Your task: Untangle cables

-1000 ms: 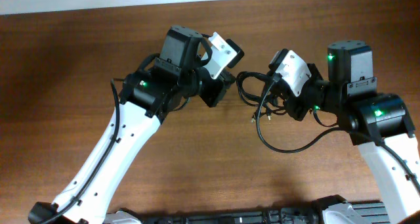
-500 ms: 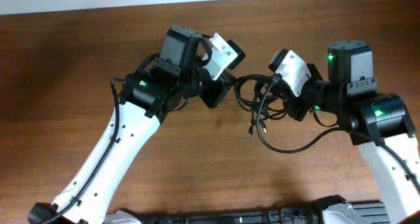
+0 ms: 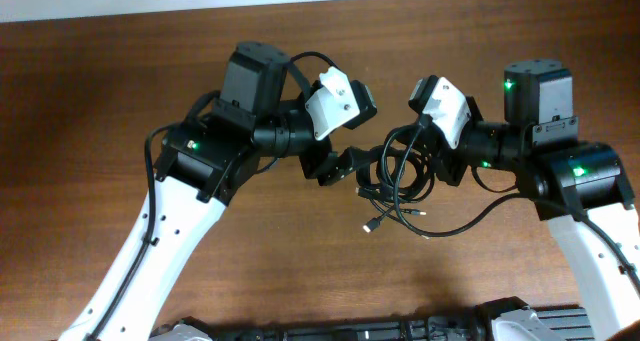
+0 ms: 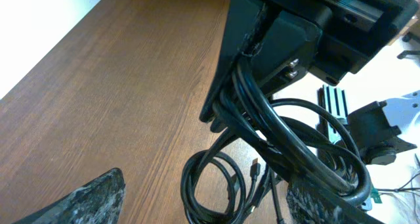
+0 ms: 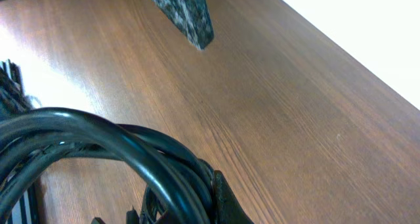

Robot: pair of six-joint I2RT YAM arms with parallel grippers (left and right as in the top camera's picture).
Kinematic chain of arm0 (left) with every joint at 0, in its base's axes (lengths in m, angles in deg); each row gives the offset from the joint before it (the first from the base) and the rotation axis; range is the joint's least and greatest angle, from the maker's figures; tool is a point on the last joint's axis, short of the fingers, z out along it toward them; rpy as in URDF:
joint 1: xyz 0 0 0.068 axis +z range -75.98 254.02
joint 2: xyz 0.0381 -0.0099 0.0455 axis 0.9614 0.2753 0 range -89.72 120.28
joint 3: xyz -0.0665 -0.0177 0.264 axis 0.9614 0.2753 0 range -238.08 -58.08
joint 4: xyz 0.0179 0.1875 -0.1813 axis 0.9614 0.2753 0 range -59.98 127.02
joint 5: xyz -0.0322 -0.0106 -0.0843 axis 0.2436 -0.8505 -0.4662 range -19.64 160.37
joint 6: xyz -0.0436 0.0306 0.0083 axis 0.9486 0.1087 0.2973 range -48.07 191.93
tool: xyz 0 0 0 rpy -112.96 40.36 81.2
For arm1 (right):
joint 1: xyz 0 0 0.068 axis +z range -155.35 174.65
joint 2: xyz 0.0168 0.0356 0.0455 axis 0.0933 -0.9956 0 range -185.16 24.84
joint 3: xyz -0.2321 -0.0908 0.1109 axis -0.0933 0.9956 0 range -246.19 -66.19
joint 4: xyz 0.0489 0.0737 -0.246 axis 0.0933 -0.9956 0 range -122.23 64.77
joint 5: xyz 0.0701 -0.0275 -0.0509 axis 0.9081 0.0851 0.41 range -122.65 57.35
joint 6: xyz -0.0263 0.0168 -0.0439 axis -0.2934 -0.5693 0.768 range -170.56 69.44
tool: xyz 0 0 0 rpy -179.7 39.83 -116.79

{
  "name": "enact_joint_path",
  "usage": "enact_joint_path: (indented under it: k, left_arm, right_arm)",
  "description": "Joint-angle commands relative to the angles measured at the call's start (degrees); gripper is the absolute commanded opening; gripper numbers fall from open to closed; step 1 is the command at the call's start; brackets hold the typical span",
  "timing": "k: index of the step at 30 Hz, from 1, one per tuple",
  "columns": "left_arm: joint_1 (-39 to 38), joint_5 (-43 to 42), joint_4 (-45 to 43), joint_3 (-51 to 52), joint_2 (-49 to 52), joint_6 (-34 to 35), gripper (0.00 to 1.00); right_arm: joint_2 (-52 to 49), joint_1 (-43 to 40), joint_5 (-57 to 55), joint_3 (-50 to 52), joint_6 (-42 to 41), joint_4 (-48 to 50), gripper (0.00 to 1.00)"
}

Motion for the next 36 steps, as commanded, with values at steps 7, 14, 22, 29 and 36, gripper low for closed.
enact_joint_path:
  k: [7, 14, 22, 29, 36]
  left_arm:
    - [-1.2, -3.19, -0.02, -0.81, -0.48, 4.94, 1.0]
    - [-1.2, -3.17, -1.36, -0.81, 0.55, 10.97, 0.99]
    - [-1.05, -3.21, -4.63, -0.81, 1.14, 29.77, 0.99]
    - [-1.05, -0.72, -1.97, -0.81, 1.22, 30.77, 0.99]
    - [-1.05, 2.89, -1.05, -0.81, 1.27, 30.64, 0.99]
  right_arm:
    - [0.33, 0.35, 8.02, -0.24, -1.05, 4.98, 0.04]
    - [0.33, 0.35, 10.25, -0.24, -1.05, 7.15, 0.05]
    - [0.33, 0.33, 10.27, -0.24, -0.59, 7.67, 0.1]
    - [0.33, 0.35, 10.36, -0.24, -0.63, 13.42, 0.12]
    - [0.33, 0.35, 10.36, -0.24, -0.66, 14.23, 0.18]
